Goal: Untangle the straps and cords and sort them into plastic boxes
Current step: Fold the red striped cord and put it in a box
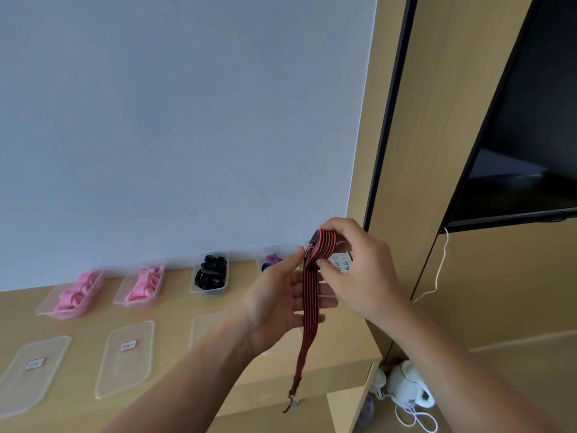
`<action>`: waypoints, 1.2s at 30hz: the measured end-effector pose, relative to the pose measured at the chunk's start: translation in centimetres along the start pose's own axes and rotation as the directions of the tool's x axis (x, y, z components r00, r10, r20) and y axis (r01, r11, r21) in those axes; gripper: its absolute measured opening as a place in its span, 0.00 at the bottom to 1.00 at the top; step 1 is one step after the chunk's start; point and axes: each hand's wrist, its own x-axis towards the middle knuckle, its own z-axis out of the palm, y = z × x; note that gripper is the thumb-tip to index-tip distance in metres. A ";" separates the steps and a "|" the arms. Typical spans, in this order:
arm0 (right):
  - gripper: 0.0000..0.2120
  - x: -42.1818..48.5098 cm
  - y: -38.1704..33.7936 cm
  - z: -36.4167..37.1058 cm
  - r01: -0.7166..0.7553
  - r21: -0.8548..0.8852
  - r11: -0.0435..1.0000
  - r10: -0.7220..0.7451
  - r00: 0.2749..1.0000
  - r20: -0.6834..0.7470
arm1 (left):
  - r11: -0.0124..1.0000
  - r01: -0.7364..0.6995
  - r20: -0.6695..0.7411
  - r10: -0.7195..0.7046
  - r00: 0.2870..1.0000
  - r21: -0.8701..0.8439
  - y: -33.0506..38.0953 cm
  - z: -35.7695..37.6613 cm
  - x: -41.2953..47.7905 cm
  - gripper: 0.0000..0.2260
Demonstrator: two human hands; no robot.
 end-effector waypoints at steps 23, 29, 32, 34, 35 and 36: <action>0.19 -2.6 0.6 0.7 0.020 0.018 1.000 -0.022 0.998 0.063 | 0.992 -0.127 -0.036 0.127 0.991 0.000 -0.2 -1.3 -0.1 0.12; 0.25 -1.2 1.1 -0.4 -0.272 0.098 0.957 0.201 0.869 0.452 | 0.970 -0.196 0.029 0.194 0.981 0.144 -1.0 -1.0 -0.9 0.14; 0.24 -0.8 0.7 -0.8 -0.293 0.159 0.943 0.215 0.898 0.384 | 0.968 -0.213 -0.008 0.216 0.976 0.132 -1.3 -0.8 -0.9 0.21; 0.25 -0.5 0.4 -1.0 -0.265 0.148 0.953 0.205 0.921 0.332 | 0.976 -0.178 -0.025 0.183 0.983 0.123 -1.3 -0.9 -1.0 0.24; 0.25 -0.3 0.2 -1.0 -0.248 0.141 0.958 0.197 0.933 0.302 | 0.981 -0.150 -0.033 0.155 0.987 0.124 -1.3 -0.9 -1.0 0.25; 0.24 -0.1 0.2 -1.0 -0.232 0.140 0.963 0.188 0.944 0.272 | 0.985 -0.120 -0.039 0.125 0.991 0.125 -1.4 -0.9 -1.0 0.27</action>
